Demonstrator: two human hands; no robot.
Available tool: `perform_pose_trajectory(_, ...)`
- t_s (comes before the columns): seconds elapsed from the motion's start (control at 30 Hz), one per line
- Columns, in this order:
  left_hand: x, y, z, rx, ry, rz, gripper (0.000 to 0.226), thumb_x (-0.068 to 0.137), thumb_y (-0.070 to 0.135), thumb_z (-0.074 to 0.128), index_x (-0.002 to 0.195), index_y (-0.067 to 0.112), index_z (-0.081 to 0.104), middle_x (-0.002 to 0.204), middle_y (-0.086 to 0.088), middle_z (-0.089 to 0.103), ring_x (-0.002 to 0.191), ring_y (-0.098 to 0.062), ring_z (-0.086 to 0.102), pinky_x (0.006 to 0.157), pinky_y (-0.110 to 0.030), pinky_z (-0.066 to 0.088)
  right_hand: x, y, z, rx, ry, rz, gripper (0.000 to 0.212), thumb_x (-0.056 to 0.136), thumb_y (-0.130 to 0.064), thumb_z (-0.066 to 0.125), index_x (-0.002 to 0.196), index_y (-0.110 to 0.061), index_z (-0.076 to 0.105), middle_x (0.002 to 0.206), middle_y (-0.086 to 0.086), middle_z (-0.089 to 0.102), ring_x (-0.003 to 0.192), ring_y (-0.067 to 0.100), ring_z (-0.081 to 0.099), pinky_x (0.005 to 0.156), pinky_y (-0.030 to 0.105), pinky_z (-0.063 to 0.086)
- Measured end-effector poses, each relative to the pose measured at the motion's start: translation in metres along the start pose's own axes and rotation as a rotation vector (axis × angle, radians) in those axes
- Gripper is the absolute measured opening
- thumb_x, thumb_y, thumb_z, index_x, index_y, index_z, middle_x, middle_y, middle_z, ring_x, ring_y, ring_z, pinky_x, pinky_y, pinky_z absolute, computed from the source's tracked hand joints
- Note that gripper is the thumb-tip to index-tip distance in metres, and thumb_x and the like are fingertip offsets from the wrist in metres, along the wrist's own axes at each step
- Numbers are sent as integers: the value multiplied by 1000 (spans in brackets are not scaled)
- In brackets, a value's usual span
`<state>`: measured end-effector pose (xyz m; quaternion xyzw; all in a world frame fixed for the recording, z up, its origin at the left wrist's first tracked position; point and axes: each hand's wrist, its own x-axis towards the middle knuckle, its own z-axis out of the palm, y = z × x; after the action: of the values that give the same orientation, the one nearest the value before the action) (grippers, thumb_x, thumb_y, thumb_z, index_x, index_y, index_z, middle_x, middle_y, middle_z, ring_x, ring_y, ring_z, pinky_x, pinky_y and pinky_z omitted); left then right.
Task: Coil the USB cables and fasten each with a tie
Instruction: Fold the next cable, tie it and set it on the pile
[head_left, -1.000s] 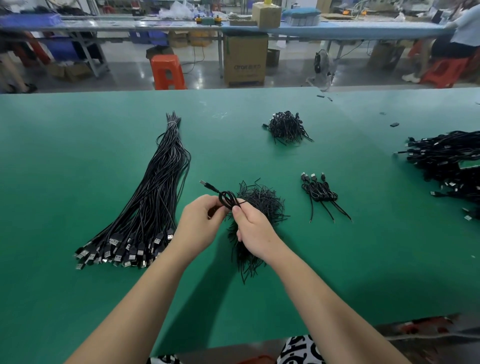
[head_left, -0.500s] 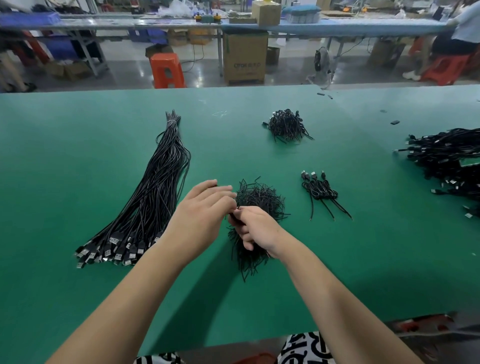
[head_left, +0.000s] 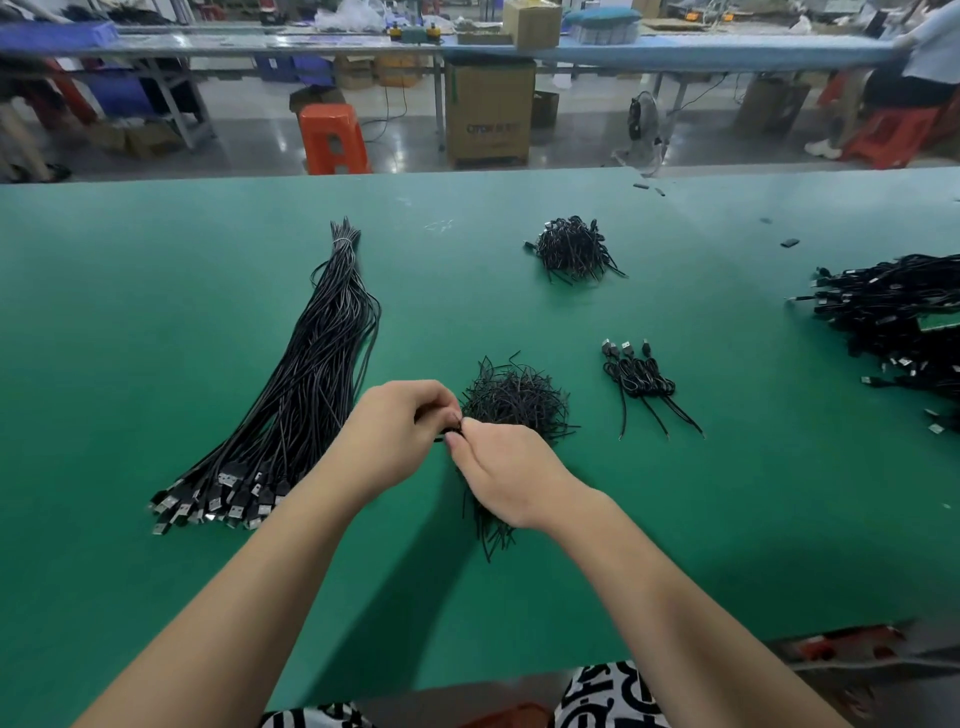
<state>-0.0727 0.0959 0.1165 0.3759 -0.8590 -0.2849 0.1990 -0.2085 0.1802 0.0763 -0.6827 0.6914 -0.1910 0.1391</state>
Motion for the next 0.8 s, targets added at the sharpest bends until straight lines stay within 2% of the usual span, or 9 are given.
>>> perform_pose_trajectory(0.1,3,2,0,71,-81,-59,15,93,17,65,81,25,68,70,13,64,62,0,54,56,-12,36,-1,-1,4,-148,3,-64,29,109,-34,25,87,-19,38,86,10,64,75,36,58,67,41,35)
perform_pose_trajectory(0.17,3,5,0,111,-49,-76,4,91,23,69,88,22,67,84,10,66,79,-9,59,70,-17,43,-2,0,6,-181,9,-71,30,109,-34,24,88,-18,39,83,9,64,71,34,56,65,40,34)
perform_pose_trajectory(0.23,4,5,0,154,60,-93,14,91,30,71,92,16,68,91,5,64,86,-14,59,80,-25,45,-3,1,8,-183,25,-60,30,109,-33,25,86,-18,38,73,3,56,65,31,48,64,39,31)
perform_pose_trajectory(0.3,3,3,0,154,141,-104,28,96,34,62,86,9,71,88,-2,67,84,-19,62,80,-32,48,-2,1,10,-182,48,-39,31,109,-33,26,84,-18,37,68,-1,48,64,31,48,64,38,30)
perform_pose_trajectory(0.4,0,3,4,136,119,-49,44,98,40,57,79,5,74,87,-6,71,87,-23,64,80,-38,49,2,2,14,-214,62,15,32,109,-34,24,88,-17,41,82,9,65,74,36,61,63,39,35)
perform_pose_trajectory(0.5,-2,5,10,169,104,35,26,92,36,67,86,15,80,100,2,74,104,-19,60,92,-34,46,4,2,15,-268,82,7,32,109,-29,26,102,-10,51,88,11,68,76,36,65,60,37,35)
perform_pose_trajectory(0.57,-1,4,12,238,85,56,19,93,31,67,93,18,80,109,4,73,113,-21,56,98,-36,44,5,2,14,-293,86,-18,28,107,-25,31,108,-8,52,91,11,67,78,35,66,60,37,36)
perform_pose_trajectory(0.7,0,3,13,301,55,62,14,93,24,64,93,21,78,111,6,70,115,-21,53,95,-39,43,5,1,14,-323,80,-13,24,107,-24,34,108,-8,52,94,9,66,80,32,66,60,36,34)
perform_pose_trajectory(0.8,-2,7,14,511,77,92,16,95,28,59,97,25,75,110,8,67,112,-21,52,87,-35,39,6,0,14,-332,68,-7,18,105,-20,37,108,-8,51,93,8,64,80,32,65,60,36,30)
